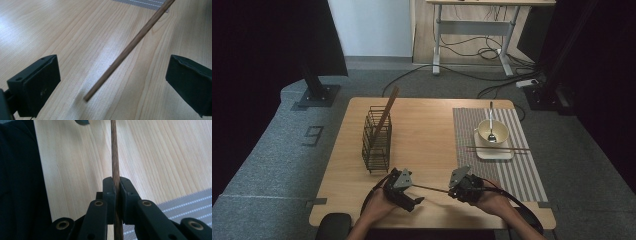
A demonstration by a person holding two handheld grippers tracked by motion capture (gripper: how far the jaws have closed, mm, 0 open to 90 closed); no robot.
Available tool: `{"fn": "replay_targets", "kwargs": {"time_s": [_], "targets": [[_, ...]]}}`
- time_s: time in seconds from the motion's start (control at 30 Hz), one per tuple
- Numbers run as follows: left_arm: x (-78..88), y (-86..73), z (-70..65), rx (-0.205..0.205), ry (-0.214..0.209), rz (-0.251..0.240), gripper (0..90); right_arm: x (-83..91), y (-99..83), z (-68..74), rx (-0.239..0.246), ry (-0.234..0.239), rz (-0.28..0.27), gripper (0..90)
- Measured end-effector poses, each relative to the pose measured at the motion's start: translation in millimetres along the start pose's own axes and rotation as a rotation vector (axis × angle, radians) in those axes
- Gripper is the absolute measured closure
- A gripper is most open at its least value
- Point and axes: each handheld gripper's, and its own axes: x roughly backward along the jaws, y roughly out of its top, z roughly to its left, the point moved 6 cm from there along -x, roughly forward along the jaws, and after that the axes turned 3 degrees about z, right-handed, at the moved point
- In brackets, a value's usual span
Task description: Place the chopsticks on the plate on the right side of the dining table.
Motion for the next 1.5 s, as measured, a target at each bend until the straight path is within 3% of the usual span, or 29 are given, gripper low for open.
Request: {"fn": "replay_targets", "kwargs": {"time_s": [0.37, 0.7, 1.0, 1.5], "targets": [[-7.2, -7.5, 3.9, 0.018, 0.009, 0.048, 0.0, 7.8, -21.5, -10.8, -0.058, -0.022, 0.005, 83.2], [-15.9, -14.8, 3.5, 0.021, -0.012, 0.130, 0.0, 13.0, -35.8, -21.6, -0.112, -0.044, 0.003, 83.1], [-17.4, -15.9, 5.2, 0.067, -0.045, 0.148, 0.0, 17.5, -42.9, -30.0, -0.147, -0.065, -0.005, 83.2], [-17.4, -15.9, 5.1, 0.069, -0.044, 0.148, 0.0, 27.4, -60.2, -53.3, -0.221, -0.105, -0.002, 83.2]]}}
